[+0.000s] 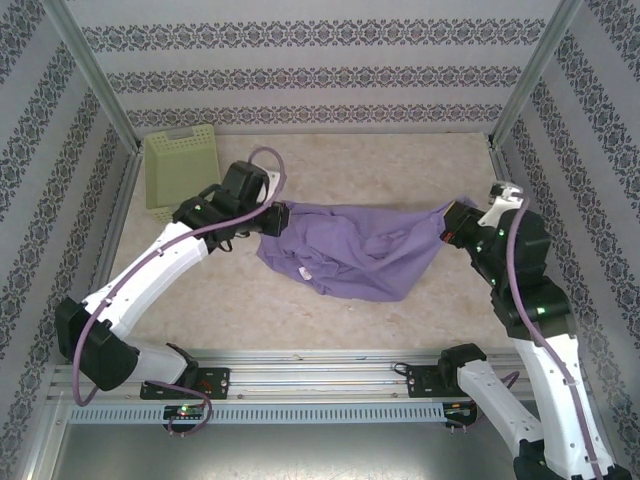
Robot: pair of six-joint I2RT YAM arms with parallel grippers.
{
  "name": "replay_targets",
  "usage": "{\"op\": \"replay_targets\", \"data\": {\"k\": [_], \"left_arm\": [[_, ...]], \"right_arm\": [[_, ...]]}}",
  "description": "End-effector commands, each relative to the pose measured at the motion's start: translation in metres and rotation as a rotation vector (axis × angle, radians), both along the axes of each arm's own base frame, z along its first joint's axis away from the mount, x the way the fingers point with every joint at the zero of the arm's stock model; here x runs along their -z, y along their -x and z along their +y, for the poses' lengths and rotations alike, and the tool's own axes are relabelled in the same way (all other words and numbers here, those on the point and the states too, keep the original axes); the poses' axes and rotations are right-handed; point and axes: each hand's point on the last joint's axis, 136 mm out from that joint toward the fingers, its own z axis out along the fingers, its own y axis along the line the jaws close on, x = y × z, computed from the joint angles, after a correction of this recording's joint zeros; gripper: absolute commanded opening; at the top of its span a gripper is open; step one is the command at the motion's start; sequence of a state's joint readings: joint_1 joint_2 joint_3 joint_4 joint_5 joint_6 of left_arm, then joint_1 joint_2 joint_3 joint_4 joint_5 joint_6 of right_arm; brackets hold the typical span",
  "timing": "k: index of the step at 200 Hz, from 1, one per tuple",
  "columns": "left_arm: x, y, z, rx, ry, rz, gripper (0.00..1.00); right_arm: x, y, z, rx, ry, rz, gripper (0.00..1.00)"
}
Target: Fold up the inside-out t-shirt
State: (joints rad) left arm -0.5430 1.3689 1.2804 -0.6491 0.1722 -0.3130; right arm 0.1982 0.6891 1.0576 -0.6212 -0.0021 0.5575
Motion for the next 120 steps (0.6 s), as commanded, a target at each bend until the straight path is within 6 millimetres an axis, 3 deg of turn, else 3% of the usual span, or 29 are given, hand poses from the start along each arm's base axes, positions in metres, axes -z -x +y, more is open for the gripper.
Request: {"op": "replay_targets", "data": {"k": [1,31,51,77,96,120], "left_arm": [[0.016,0.004,-0.016,0.039,0.063,0.012,0.29],[0.050,-0.007,-0.032,0.022,0.095,0.072,0.53],[0.074,-0.029,-0.024,-0.057,0.006,0.081,0.73],[0.088,-0.058,-0.024,-0.082,-0.038,0.071,0.84],[0.099,-0.072,-0.037,-0.052,-0.042,0.089,0.84],[0.117,-0.083,-0.048,-0.037,-0.048,0.133,0.72]], "right_arm": [[0.010,0.000,0.005,-0.022,-0.031,0.016,0.00],[0.025,0.007,0.010,-0.053,-0.043,0.047,0.00],[0.041,0.011,0.009,-0.052,-0.044,0.082,0.00],[0.058,0.016,0.007,-0.044,-0.037,0.117,0.00],[0.065,0.018,0.006,-0.040,-0.039,0.130,0.00],[0.068,0.019,0.006,-0.037,-0.035,0.138,0.00]]}}
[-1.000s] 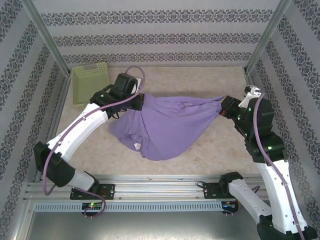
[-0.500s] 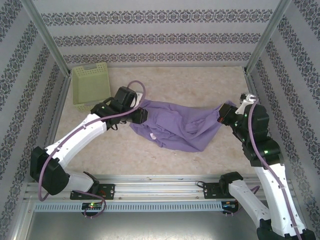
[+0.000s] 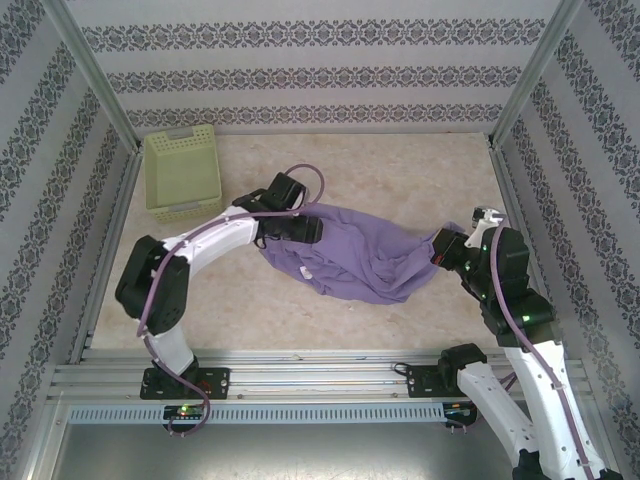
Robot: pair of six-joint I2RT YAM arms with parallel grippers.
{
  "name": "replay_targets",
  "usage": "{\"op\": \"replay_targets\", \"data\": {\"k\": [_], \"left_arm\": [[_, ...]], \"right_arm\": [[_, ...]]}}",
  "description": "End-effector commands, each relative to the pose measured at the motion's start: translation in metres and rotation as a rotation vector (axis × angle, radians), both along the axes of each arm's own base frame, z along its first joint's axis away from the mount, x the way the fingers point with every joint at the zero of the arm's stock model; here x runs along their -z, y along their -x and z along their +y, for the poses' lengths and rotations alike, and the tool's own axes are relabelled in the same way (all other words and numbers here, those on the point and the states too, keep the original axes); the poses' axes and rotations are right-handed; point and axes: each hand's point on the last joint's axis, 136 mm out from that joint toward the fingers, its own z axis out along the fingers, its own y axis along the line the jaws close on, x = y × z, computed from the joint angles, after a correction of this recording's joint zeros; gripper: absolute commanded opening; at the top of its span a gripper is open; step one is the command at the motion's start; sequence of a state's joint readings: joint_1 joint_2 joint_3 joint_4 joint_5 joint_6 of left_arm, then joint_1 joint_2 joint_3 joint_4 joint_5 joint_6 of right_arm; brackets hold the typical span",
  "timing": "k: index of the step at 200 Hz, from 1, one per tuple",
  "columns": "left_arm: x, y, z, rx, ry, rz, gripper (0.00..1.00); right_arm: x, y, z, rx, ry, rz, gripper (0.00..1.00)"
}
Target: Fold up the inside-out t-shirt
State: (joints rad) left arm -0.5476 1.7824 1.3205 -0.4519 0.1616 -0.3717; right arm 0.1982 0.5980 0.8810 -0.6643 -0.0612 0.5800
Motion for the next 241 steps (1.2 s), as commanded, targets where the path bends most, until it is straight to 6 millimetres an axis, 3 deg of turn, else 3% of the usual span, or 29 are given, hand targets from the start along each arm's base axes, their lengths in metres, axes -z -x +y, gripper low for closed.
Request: {"op": "replay_targets", "data": {"k": [1,32,77,114,135,152,168,182,201,213,225,241], "left_arm": [[-0.002,-0.022,-0.011,0.009,0.021,-0.035,0.71],[0.013,-0.031,-0.009,-0.013,-0.018,-0.017,0.44],[0.017,-0.034,-0.001,-0.031,-0.061,-0.009,0.21],[-0.004,-0.035,0.005,-0.041,-0.066,-0.049,0.00],[-0.028,-0.033,0.008,-0.038,-0.058,-0.099,0.00],[-0.058,-0.030,0.011,-0.040,-0.036,-0.150,0.00],[-0.105,-0.022,0.017,-0.044,0.009,-0.239,0.00],[-0.170,-0.006,0.026,-0.052,0.092,-0.373,0.00],[-0.264,0.028,0.047,-0.067,0.228,-0.597,0.00],[-0.309,0.050,0.065,-0.090,0.279,-0.729,0.00],[-0.335,0.065,0.083,-0.124,0.287,-0.819,0.00],[-0.342,0.069,0.102,-0.187,0.233,-0.863,0.00]], "right_arm": [[0.002,0.002,-0.001,0.009,-0.017,0.003,0.00],[0.001,0.002,-0.002,0.011,-0.007,0.002,0.00],[-0.001,0.000,-0.006,0.024,0.014,-0.003,0.00],[-0.006,-0.001,-0.009,0.037,0.036,-0.008,0.00],[-0.014,-0.002,-0.015,0.058,0.065,-0.014,0.00],[-0.024,-0.002,-0.021,0.085,0.087,-0.028,0.00],[-0.043,-0.001,-0.033,0.133,0.127,-0.048,0.00],[-0.072,0.004,-0.044,0.169,0.178,-0.091,0.00],[-0.129,0.021,-0.059,0.229,0.213,-0.216,0.00],[-0.163,0.035,-0.066,0.262,0.215,-0.303,0.00],[-0.191,0.050,-0.071,0.285,0.205,-0.380,0.00],[-0.214,0.064,-0.076,0.309,0.185,-0.460,0.00]]}}
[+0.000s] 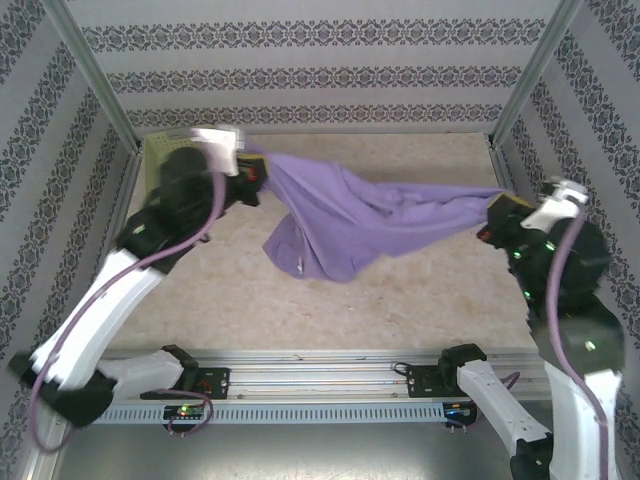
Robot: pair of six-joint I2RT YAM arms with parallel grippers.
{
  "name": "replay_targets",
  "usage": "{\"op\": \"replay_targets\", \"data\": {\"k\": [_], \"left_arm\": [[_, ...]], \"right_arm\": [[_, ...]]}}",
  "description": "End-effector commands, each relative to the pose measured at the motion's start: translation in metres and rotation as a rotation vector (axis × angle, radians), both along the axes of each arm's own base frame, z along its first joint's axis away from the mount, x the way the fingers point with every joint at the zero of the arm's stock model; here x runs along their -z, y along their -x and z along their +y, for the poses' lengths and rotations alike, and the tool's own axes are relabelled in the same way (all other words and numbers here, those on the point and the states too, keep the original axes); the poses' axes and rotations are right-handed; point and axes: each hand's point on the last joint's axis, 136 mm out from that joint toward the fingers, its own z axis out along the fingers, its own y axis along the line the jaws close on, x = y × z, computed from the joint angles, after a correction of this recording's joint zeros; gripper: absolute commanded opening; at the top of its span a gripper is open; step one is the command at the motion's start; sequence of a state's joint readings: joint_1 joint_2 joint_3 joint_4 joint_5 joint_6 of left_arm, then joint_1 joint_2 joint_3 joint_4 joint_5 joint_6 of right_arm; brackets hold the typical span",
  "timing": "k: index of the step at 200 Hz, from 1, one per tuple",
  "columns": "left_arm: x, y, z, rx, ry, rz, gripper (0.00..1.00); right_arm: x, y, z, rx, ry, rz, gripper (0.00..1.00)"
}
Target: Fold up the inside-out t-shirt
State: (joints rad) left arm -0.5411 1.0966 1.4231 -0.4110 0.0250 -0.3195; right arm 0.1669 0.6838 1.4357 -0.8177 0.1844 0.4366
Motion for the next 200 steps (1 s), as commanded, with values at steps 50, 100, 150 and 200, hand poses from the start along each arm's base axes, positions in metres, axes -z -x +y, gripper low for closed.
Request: {"op": "replay_targets", "data": {"k": [50,100,150,200], "left_arm": [[-0.019,-0.018,0.033,-0.176,-0.072,-0.014,0.00],[-0.126,0.058,0.059,-0.102,0.081,-0.293,0.00],[-0.185,0.148,0.083,0.030,0.236,-0.524,0.00],[-0.200,0.137,0.092,-0.053,0.193,-0.534,0.00]], "right_arm": [[-0.029,-0.009,0.002,-0.007,0.008,-0.080,0.00],[-0.108,0.035,-0.001,-0.030,0.035,-0.290,0.00],[-0.172,0.100,0.022,-0.216,-0.017,-0.526,0.00],[-0.190,0.092,0.016,-0.178,-0.035,-0.563,0.00]]}}
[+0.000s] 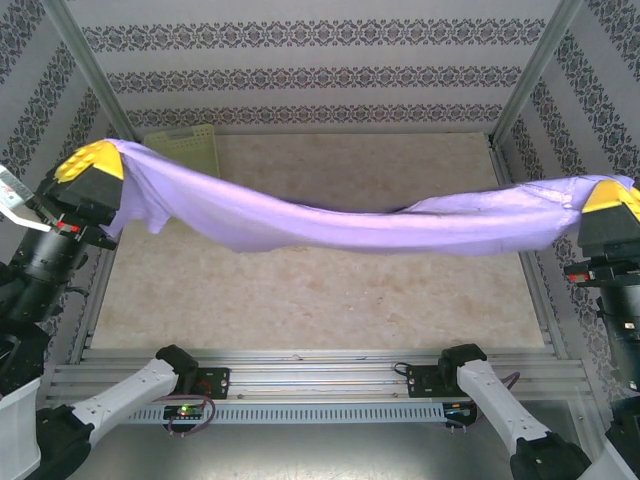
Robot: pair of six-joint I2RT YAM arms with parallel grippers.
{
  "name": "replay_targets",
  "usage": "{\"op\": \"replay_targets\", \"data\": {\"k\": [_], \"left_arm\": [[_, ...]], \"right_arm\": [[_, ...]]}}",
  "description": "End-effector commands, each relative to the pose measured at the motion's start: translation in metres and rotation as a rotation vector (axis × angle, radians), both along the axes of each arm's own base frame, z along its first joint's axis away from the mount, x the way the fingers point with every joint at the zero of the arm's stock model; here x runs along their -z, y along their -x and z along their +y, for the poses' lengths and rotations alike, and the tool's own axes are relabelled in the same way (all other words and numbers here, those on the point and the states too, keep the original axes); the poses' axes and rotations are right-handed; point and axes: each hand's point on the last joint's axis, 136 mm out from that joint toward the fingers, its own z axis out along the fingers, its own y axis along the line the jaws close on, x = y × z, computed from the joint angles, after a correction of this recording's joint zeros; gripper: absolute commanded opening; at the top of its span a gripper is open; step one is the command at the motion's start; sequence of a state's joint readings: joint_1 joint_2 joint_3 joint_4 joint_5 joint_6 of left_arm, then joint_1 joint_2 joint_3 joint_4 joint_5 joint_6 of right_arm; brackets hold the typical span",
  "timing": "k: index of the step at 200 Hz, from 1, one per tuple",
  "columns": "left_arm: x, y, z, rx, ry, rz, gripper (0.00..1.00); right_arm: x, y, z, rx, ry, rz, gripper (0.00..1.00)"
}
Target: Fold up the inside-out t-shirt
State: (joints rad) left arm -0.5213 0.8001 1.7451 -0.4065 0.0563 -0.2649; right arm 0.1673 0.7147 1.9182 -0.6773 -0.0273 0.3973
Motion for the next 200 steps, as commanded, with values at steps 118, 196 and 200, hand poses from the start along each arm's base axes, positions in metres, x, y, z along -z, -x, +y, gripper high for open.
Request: {"op": "replay_targets", "data": {"k": [118,196,200], "left_arm": [[0.263,-0.333,-0.028,-0.589,-0.418,0.704,0.00],[0.448,-0.444,0.002,-0.712,-0.434,1.036,0.00],[0.450,-0.448,0.002,-0.712,-0.438,1.035,0.00]], "right_arm": [[0.246,-0.326,0.002,0.228,0.143,0.656,0.00],[0.425,-0.465,-0.012,0.276,0.086,1.009,0.00],[0.430,-0.472,-0.014,0.276,0.078,1.018,0.00]]}}
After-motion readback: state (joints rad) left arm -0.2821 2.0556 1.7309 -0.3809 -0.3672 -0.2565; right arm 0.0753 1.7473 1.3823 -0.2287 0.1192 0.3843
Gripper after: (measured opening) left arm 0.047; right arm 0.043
